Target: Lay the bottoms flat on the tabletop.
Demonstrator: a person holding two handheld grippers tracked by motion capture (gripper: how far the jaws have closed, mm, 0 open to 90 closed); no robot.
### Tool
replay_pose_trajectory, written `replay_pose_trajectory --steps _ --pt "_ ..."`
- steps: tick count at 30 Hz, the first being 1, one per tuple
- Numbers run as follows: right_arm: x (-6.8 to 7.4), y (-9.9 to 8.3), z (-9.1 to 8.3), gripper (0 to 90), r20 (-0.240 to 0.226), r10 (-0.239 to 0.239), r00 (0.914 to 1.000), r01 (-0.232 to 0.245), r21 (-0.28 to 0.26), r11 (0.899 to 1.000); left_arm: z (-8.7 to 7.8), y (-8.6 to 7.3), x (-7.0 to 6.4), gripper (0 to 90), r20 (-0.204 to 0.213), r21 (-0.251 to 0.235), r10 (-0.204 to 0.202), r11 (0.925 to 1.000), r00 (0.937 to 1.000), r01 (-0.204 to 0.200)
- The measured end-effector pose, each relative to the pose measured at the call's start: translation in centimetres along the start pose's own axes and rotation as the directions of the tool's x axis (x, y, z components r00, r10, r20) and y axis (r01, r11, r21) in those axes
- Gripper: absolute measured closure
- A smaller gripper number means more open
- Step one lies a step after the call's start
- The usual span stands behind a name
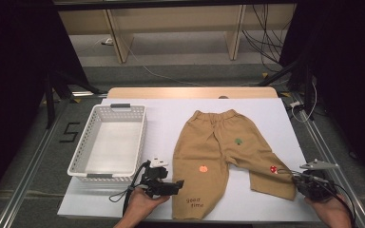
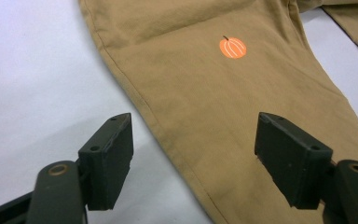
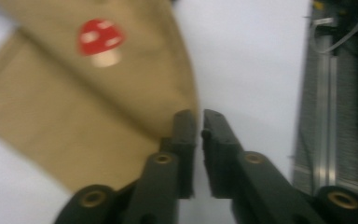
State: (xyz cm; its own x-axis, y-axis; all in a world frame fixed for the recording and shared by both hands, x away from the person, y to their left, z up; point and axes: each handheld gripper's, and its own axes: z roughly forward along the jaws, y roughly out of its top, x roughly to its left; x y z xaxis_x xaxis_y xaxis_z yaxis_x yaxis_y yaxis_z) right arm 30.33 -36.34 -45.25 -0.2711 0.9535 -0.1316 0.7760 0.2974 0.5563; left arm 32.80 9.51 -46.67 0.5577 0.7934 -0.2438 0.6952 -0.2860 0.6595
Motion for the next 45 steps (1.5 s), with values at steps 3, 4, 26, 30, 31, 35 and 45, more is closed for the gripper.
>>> replay_pose_trajectory --steps 3,4,26,30,31,35,45 --pt "-0.5 0.1 0.1 70.2 0.024 0.026 0.9994 -0.026 -0.017 1.0 0.0 0.0 0.1 28.0 -0.002 -0.001 0.001 1.0 1.0 -0.001" --pt "-0.3 0.2 -0.2 69.2 0.004 0.024 0.9997 -0.024 -0.04 0.999 0.0 0.1 0.1 28.0 -0.003 -0.005 0.0 1.0 1.0 0.0" --pt "8.6 3.2 1.3 48.9 -0.326 -0.265 0.9075 0.249 -0.092 0.964 -0.9 0.0 -0.7 23.2 0.058 -0.047 0.015 0.9988 0.9982 -0.013" --pt "8.8 3.0 2.2 50.7 -0.322 -0.301 0.8976 0.306 -0.038 0.951 -0.8 0.0 -0.7 23.2 0.056 -0.044 0.016 0.999 0.9983 -0.013" --pt "8.9 2.9 2.3 50.7 -0.325 -0.306 0.8949 0.316 -0.025 0.949 -0.8 0.0 -0.6 23.2 0.056 -0.044 0.014 0.999 0.9983 -0.011" --pt "8.9 2.9 2.3 66.1 -0.303 -0.323 0.8968 0.329 -0.032 0.944 -0.7 0.0 -0.5 23.2 0.052 -0.039 0.013 0.9992 0.9985 -0.011" --pt "9.0 2.4 1.2 88.9 -0.391 -0.403 0.8277 0.414 -0.059 0.908 -0.6 0.0 -0.4 23.3 0.046 -0.036 0.015 0.9993 0.9989 -0.013"
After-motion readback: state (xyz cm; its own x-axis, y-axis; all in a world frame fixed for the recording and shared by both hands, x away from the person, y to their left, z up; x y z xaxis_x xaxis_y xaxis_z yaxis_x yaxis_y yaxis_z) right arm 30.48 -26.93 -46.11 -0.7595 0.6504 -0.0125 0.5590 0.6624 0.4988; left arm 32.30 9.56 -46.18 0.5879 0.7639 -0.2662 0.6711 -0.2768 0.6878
